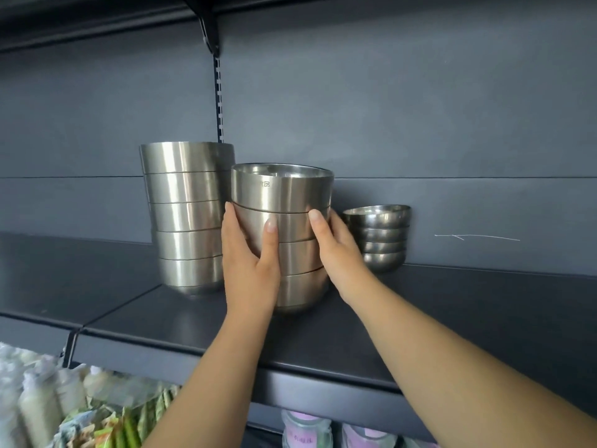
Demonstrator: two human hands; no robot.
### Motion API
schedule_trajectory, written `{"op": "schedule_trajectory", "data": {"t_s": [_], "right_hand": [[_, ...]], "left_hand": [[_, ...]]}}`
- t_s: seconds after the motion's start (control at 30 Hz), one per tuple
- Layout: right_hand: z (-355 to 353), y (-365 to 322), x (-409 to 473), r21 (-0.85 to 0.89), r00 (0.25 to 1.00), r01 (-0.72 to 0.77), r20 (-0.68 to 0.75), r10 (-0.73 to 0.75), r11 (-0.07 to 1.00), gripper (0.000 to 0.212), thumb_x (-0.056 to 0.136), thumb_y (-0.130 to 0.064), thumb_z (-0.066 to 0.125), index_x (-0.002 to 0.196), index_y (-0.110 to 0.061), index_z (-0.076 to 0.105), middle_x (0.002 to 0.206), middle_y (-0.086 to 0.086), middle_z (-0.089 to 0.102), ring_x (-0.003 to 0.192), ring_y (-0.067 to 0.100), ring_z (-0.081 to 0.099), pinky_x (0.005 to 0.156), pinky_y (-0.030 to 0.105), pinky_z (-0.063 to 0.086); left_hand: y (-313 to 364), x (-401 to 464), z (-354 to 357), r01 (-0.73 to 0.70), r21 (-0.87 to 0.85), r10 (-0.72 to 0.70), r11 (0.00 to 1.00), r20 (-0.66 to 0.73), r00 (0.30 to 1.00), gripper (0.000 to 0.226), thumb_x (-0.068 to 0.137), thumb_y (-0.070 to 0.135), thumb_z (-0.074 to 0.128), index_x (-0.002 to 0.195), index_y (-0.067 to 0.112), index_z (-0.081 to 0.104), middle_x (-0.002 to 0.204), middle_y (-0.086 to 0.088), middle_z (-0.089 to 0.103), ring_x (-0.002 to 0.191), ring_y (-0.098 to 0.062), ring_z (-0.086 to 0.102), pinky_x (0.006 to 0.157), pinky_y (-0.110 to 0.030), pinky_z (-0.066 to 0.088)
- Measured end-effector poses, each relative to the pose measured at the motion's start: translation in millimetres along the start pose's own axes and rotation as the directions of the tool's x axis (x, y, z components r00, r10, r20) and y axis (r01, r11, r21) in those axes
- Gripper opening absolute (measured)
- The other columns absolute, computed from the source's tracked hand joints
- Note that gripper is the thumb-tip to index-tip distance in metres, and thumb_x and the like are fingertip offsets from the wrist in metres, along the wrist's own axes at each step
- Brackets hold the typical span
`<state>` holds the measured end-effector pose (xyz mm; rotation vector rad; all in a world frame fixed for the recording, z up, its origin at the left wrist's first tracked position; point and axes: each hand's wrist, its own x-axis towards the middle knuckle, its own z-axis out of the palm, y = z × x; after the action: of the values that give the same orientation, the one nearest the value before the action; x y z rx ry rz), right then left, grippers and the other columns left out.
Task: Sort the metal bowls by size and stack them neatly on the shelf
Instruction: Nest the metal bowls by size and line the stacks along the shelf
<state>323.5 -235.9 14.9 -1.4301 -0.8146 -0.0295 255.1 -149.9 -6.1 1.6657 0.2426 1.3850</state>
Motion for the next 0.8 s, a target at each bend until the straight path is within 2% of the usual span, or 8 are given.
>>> {"op": "schedule_trajectory", "data": {"t_s": [0.1,0.2,0.33,0.47,0.57,0.7,0.73,0.8], "right_hand": [[2,1,3,-0.002,0.997,0.003,-0.08,-0.004,1.0,0.055,0.078,-0.057,0.055,0.124,-0.026,0.054,0.124,-0.009,0.06,0.118,0.008,0.053,0.104,0.032,0.04],[4,0,4,-0.01,0.99,0.011,-0.142,-0.013,1.0,0.079,0.06,-0.072,0.055,0.121,-0.022,0.055,0.122,-0.007,0.06,0.116,0.011,0.054,0.104,0.037,0.042],[2,5,6,-0.021,0.988,0.012,-0.151,-0.015,1.0,0.064,0.07,-0.064,0.056,0.116,-0.019,0.056,0.118,-0.004,0.061,0.112,0.012,0.055,0.102,0.037,0.043],[2,7,8,-0.027,0.987,0.007,-0.159,-0.011,1.0,0.053,0.072,-0.061,0.057,0.107,-0.021,0.055,0.112,-0.007,0.06,0.11,0.011,0.054,0.097,0.031,0.043],[1,7,7,-0.02,0.988,0.001,-0.154,-0.004,1.0,0.04,0.078,-0.053,0.057,0.105,-0.024,0.052,0.106,-0.011,0.056,0.107,0.008,0.052,0.091,0.023,0.039],[1,6,-2,-0.08,0.996,-0.036,-0.089,0.029,0.996,0.068,0.084,-0.055,0.05,0.141,-0.023,0.033,0.146,-0.005,0.04,0.135,0.014,0.036,0.111,0.032,0.03],[-3,5,-8,-0.096,0.997,-0.056,-0.062,0.05,0.994,0.069,0.084,-0.054,0.049,0.143,-0.024,0.03,0.147,-0.006,0.037,0.136,0.013,0.034,0.112,0.031,0.028],[-15,4,-17,-0.125,0.997,-0.083,-0.016,0.081,0.989,0.06,0.085,-0.052,0.05,0.136,-0.023,0.041,0.136,-0.008,0.047,0.127,0.011,0.043,0.106,0.029,0.034]], "left_hand": [[1,1,1,-0.005,-0.002,0.005,1.0,-0.039,0.999,0.066,0.092,0.037,0.046,0.148,0.02,0.016,0.155,0.007,0.021,0.128,0.009,0.017,0.105,-0.012,0.014],[1,1,1,-0.01,0.039,0.012,0.999,-0.053,0.999,0.065,0.092,0.038,0.044,0.148,0.019,0.016,0.154,0.003,0.022,0.129,0.006,0.017,0.099,-0.006,0.013],[-2,0,1,-0.014,0.088,0.019,0.996,-0.058,0.998,0.066,0.092,0.04,0.042,0.148,0.019,0.015,0.155,0.001,0.02,0.143,-0.009,0.014,0.104,-0.011,0.011],[-3,0,2,0.001,0.045,0.001,0.999,-0.039,0.999,0.066,0.092,0.041,0.042,0.148,0.022,0.014,0.154,0.003,0.019,0.129,0.007,0.016,0.082,0.013,0.009],[-5,0,2,0.001,0.06,0.001,0.998,-0.018,1.0,0.066,0.093,0.043,0.038,0.149,0.023,0.01,0.156,0.006,0.016,0.135,0.004,0.015,0.096,0.001,0.011],[-1,-7,-2,0.026,0.1,-0.031,0.995,0.045,0.998,0.067,0.095,0.044,0.035,0.149,0.02,0.004,0.159,0.006,0.009,0.144,-0.006,0.009,0.105,-0.011,0.005],[0,-10,-6,0.074,0.118,-0.084,0.99,0.083,0.993,0.068,0.094,0.046,0.035,0.149,0.02,0.003,0.159,0.005,0.01,0.145,-0.008,0.01,0.106,-0.014,0.006],[2,-15,-20,0.139,0.211,-0.172,0.968,0.151,0.973,0.068,0.092,0.05,0.036,0.149,0.019,0.014,0.157,0.002,0.02,0.143,-0.016,0.02,0.115,-0.026,0.012]]}}
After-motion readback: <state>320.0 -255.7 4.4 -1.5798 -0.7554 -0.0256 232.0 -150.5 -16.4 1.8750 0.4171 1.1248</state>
